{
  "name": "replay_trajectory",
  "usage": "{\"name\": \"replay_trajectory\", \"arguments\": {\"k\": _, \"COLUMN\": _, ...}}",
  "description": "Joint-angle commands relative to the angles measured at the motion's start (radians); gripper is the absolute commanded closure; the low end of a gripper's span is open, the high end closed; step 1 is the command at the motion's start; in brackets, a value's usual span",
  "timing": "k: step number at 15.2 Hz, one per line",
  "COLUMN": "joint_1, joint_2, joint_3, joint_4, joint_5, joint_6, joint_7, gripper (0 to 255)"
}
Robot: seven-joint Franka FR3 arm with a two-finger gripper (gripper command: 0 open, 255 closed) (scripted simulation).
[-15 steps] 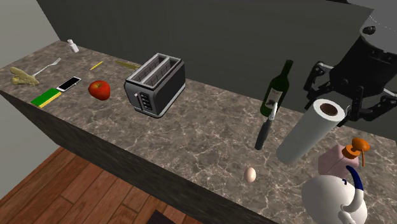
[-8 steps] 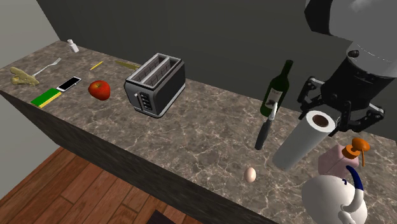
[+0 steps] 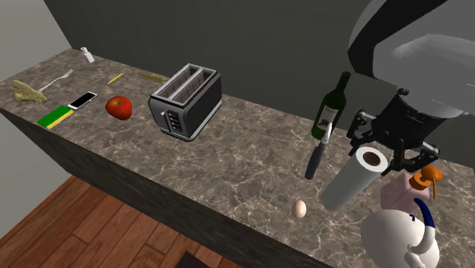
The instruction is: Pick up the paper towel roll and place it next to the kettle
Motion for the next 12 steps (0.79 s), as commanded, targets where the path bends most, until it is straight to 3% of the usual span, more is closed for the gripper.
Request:
{"name": "replay_trajectory", "arguments": {"k": 1, "joint_1": 0.0, "joint_2": 0.011, "joint_3": 0.0, "joint_4": -0.012, "joint_5": -0.001, "joint_6": 0.024, "joint_7": -0.001, "gripper": 255}}
{"name": "replay_trajectory", "arguments": {"k": 12, "joint_1": 0.003, "joint_2": 0.093, "joint_3": -0.002, "joint_4": -0.066, "joint_5": -0.01, "joint_6": 0.159, "joint_7": 0.0, "gripper": 255}}
